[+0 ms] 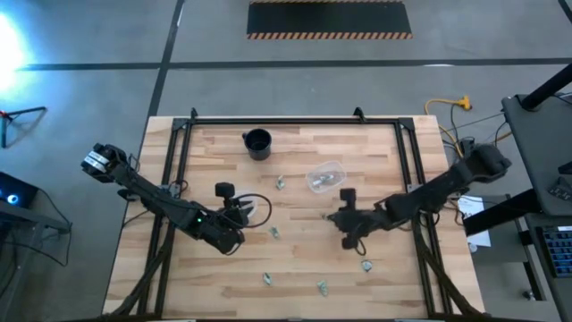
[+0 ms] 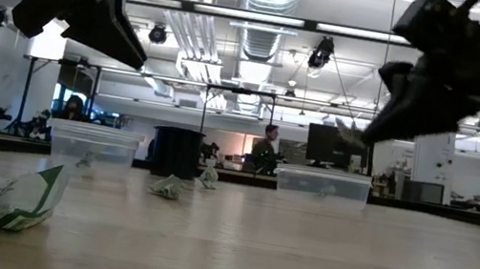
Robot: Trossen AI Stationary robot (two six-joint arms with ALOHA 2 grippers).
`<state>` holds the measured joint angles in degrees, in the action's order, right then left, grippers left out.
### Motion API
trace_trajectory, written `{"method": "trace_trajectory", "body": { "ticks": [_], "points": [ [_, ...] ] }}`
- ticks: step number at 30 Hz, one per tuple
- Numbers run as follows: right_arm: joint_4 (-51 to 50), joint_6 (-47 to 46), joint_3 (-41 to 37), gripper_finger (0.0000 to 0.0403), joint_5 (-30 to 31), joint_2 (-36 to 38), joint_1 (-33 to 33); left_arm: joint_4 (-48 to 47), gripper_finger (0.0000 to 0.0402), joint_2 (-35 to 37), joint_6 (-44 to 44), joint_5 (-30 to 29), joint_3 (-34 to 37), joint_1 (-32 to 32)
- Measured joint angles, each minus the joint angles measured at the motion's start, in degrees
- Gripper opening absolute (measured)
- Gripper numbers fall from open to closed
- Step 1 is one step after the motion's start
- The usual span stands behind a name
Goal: Pick and place items into bin
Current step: Put the stevia packet into the rectangle transparent bin
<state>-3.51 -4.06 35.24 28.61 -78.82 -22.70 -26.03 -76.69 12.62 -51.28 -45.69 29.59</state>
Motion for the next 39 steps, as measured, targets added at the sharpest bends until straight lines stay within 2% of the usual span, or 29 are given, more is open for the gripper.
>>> {"method": "trace_trajectory", "body": {
  "ticks": [3, 9, 19, 30, 39],
  "points": [
    [-1.27, 2.97, 0.0, 0.0009, 2.92, 3.9, 2.5, 0.05, 0.0068, 0.0, 0.0, 0.02, 0.02, 0.0],
    [-1.93, 7.83, 0.0, 0.0009, 3.3, 8.0, 10.67, 0.07, 0.0068, 0.0, 0.05, 0.04, -0.09, 0.01],
    [-2.19, 9.17, 0.0, 0.0009, 2.65, 4.34, 22.27, 0.05, 0.0068, 0.0, 0.11, 0.04, -0.04, 0.0],
    [-1.74, 8.83, 0.05, 0.0009, 2.41, -2.57, 25.53, 0.07, 0.0068, 0.0, 0.14, 0.04, -0.04, 0.0],
    [-1.69, 8.62, 1.08, 0.0009, 2.85, -2.22, 25.51, 0.07, 0.0068, 0.0, 0.15, 0.03, -0.04, 0.01]
  ]
}}
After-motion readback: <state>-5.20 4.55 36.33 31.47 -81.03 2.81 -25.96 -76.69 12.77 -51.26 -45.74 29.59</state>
